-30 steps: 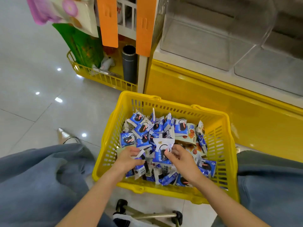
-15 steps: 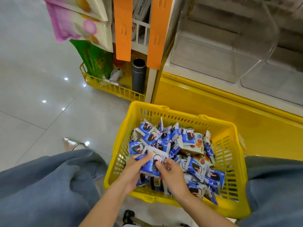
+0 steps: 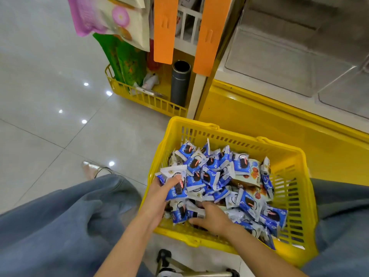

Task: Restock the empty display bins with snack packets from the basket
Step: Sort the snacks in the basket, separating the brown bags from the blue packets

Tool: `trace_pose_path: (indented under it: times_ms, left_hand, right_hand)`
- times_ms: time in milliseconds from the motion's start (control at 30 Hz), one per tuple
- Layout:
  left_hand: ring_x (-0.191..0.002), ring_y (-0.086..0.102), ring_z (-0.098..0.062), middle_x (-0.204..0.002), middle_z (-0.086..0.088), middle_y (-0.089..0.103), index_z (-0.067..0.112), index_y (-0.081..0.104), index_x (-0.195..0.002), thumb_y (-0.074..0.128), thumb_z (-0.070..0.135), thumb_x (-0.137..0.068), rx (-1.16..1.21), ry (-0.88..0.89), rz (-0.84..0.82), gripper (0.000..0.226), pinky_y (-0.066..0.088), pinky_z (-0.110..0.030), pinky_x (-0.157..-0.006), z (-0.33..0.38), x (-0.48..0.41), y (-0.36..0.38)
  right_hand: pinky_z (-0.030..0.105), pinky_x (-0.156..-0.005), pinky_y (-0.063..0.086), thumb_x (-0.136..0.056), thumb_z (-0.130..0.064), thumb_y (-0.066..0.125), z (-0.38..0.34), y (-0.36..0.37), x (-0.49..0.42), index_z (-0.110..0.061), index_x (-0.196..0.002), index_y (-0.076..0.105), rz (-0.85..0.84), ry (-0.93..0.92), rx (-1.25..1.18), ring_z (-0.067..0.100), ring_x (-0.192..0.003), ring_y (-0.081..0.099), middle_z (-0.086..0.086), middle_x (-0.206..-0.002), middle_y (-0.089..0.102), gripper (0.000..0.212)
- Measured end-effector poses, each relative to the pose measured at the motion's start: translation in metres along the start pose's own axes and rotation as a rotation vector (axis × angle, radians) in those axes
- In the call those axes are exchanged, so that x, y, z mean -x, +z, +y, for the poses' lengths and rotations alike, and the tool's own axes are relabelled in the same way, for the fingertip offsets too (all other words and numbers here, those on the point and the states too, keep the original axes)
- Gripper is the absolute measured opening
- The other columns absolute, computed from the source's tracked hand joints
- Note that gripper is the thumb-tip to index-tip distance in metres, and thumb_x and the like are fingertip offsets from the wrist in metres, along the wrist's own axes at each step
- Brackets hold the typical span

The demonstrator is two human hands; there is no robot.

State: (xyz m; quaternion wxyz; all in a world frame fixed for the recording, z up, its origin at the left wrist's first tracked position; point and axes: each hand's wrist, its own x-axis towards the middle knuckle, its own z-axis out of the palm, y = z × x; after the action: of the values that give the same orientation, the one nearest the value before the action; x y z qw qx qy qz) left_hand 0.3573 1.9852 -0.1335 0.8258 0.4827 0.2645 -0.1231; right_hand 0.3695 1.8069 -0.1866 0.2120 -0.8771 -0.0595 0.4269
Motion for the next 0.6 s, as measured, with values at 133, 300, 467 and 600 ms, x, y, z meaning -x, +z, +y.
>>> trace_pose_path:
  times_ms: [133, 300, 467, 600]
  left_hand:
    - [-0.097, 0.068, -0.022, -0.107, -0.004, 0.071, 0.022, 0.056, -0.119, 0.064, 0.031, -0.08, -0.003, -0.008, -0.001, 0.041, 0.057, -0.026, -0.068, -0.002, -0.001, -0.002]
    - [-0.099, 0.068, -0.018, -0.108, 0.003, 0.071, 0.027, 0.053, -0.123, 0.068, 0.047, -0.068, -0.1, 0.017, 0.026, 0.06, 0.055, -0.035, -0.082, -0.007, -0.001, 0.003]
    - [-0.117, 0.052, -0.011, -0.136, 0.009, 0.051, 0.029, 0.036, -0.14, 0.066, 0.062, -0.058, -0.207, -0.028, 0.065, 0.093, 0.039, -0.035, -0.101, -0.013, -0.002, 0.015]
    - [-0.129, 0.043, -0.018, -0.143, 0.004, 0.043, 0.026, 0.028, -0.145, 0.071, 0.064, -0.052, -0.191, -0.003, 0.057, 0.109, 0.031, -0.047, -0.111, -0.008, 0.0, 0.025]
  right_hand:
    - [0.029, -0.091, 0.045, -0.084, -0.032, 0.066, -0.007, 0.001, -0.005, -0.017, -0.131, 0.052, 0.092, -0.06, 0.182, 0.022, -0.114, 0.056, 0.006, -0.13, 0.058, 0.052]
    - [0.025, -0.088, 0.046, -0.087, -0.034, 0.062, 0.0, -0.022, 0.01, -0.013, -0.131, 0.052, 0.074, -0.134, 0.06, 0.016, -0.104, 0.059, 0.003, -0.122, 0.06, 0.05]
    - [0.027, -0.103, 0.035, -0.092, -0.038, 0.056, 0.04, -0.101, 0.017, -0.009, -0.142, 0.037, 0.132, -0.029, 0.152, 0.021, -0.13, 0.043, 0.009, -0.144, 0.043, 0.061]
    - [0.03, -0.095, 0.04, -0.094, -0.025, 0.055, 0.072, -0.137, 0.016, -0.011, -0.138, 0.038, 0.219, 0.149, 0.276, 0.025, -0.122, 0.05, 0.012, -0.14, 0.047, 0.049]
